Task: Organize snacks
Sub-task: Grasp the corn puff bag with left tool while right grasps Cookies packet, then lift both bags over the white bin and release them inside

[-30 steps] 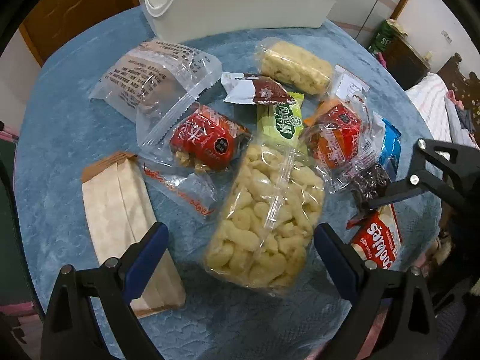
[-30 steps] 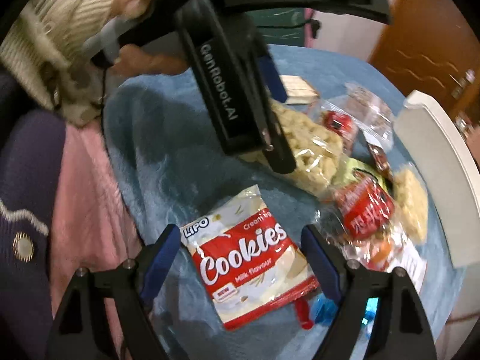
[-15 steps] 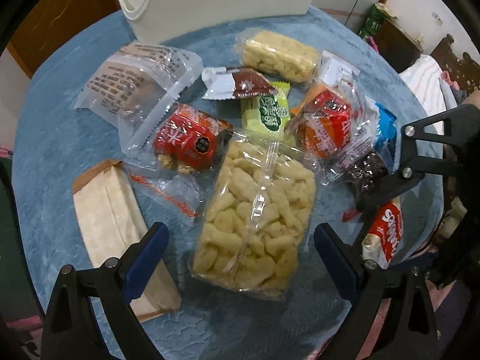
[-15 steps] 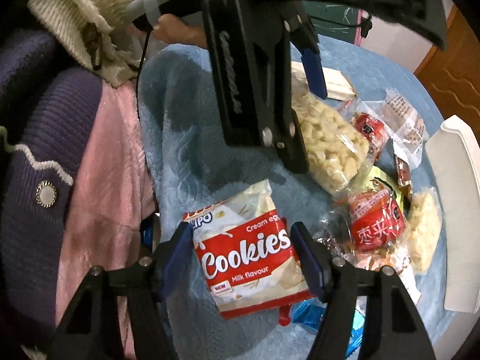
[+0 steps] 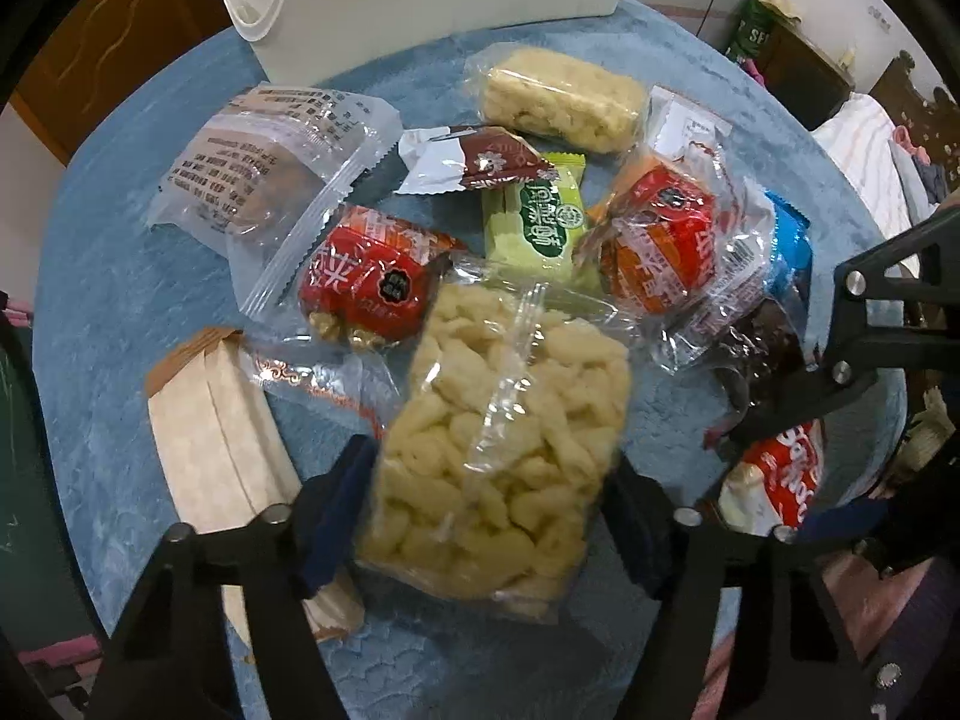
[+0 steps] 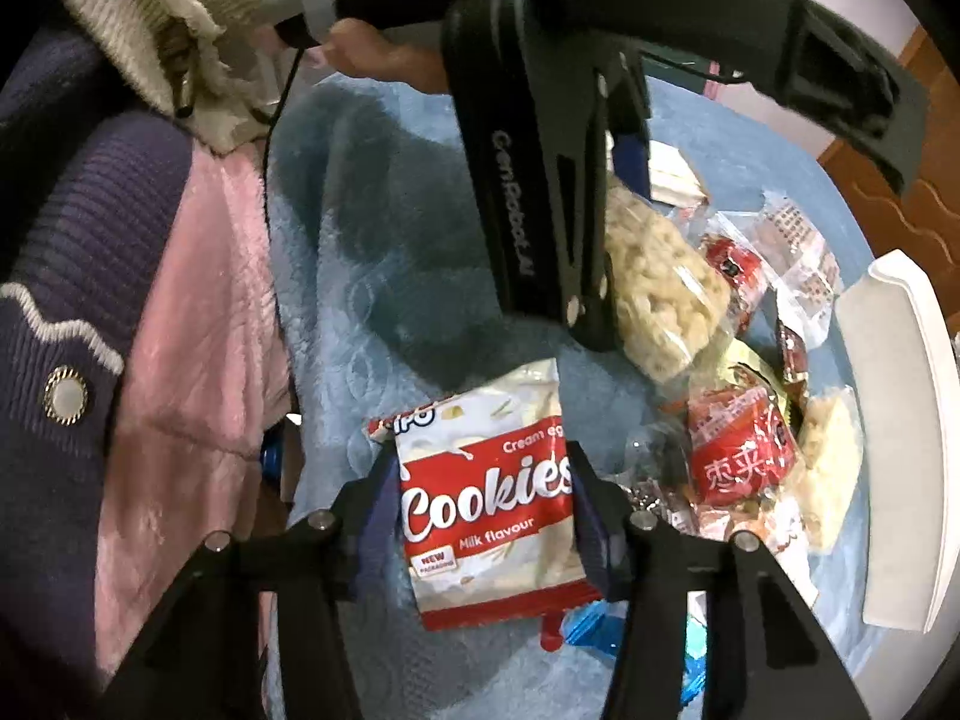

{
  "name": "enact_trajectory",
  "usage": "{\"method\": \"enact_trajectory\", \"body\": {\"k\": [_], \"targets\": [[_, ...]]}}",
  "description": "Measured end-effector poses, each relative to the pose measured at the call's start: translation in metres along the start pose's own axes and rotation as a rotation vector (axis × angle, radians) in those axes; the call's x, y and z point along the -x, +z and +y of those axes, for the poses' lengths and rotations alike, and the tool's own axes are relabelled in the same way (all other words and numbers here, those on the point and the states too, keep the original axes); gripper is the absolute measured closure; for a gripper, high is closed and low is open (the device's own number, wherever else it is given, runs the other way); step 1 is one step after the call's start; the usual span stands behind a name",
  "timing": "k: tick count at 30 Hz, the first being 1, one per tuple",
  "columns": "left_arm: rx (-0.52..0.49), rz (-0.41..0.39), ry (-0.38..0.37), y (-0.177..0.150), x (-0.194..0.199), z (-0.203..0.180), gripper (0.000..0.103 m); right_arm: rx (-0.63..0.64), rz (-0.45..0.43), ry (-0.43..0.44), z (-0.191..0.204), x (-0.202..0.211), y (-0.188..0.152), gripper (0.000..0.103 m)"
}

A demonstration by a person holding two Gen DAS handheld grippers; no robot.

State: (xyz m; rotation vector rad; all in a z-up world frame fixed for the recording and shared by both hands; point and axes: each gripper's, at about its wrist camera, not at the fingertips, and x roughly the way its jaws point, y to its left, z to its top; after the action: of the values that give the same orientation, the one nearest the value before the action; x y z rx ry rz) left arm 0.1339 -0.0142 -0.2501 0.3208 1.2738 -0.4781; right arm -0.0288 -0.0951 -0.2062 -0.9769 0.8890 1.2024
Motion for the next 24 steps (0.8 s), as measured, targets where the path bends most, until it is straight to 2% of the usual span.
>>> {"method": "enact_trajectory", "body": {"k": [8,14,19,24], "targets": [[-0.004,-0.026,0.048,-0.017,0.014,-0.012,0.037,-0.051,-0.011,-0.040,0.005,0.002,0.002,0.053],[0.014,-0.072,0.083,-0.031,0.039,-0.009,0.038,-0.132,-0.047,-0.098,-0.011,0.020,0.001,0.053],[0.050,-0.107,0.116,-0.038,0.058,-0.008,0.038,-0.266,-0.086,-0.195,-0.034,0.035,-0.002,0.053],[0.066,-0.166,0.186,-0.031,0.084,-0.012,0.038,-0.399,-0.139,-0.299,-0.057,0.059,-0.005,0.053]]}}
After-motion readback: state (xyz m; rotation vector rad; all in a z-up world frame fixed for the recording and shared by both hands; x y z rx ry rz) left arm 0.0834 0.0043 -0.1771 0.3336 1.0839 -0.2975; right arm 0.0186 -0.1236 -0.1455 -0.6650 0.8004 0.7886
